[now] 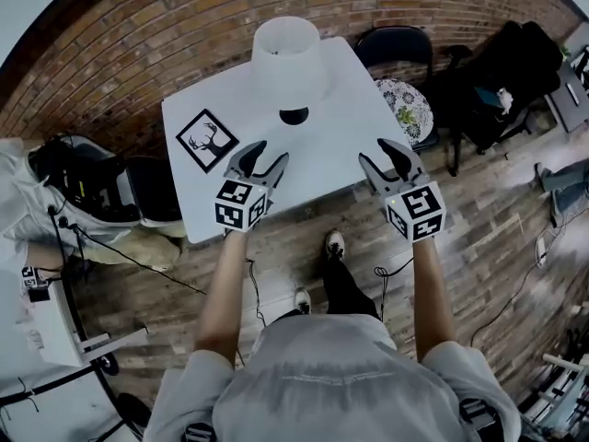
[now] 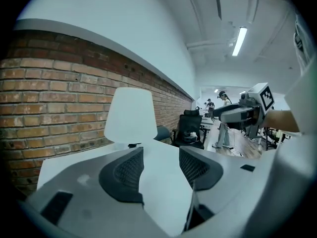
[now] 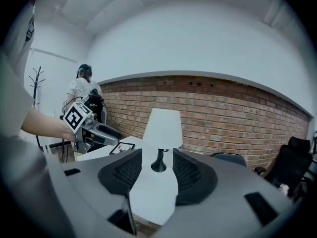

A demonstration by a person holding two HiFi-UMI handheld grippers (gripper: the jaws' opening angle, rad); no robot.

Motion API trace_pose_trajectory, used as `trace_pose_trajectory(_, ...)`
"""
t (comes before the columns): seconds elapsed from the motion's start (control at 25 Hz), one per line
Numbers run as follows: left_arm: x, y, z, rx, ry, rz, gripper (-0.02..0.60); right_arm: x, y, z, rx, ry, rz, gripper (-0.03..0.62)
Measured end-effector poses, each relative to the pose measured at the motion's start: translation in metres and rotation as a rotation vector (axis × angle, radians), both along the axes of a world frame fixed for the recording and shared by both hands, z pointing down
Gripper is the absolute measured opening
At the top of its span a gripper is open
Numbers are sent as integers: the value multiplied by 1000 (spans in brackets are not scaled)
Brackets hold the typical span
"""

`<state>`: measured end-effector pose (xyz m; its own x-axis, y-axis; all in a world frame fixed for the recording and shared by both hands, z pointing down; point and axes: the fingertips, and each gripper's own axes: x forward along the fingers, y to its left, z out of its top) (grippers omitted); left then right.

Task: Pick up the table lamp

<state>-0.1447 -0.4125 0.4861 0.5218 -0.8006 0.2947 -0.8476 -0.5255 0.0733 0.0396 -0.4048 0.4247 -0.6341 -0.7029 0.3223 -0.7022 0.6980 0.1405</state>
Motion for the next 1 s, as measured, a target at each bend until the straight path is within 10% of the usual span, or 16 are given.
trace_pose_trajectory(0.64, 8, -157, 128, -52, 23, -171, 232, 9, -113, 93, -106, 48, -79, 230)
trace_pose_trajectory(1.0, 12, -217, 163, 48, -93, -247, 245, 28, -123, 128, -152, 68, -46, 230)
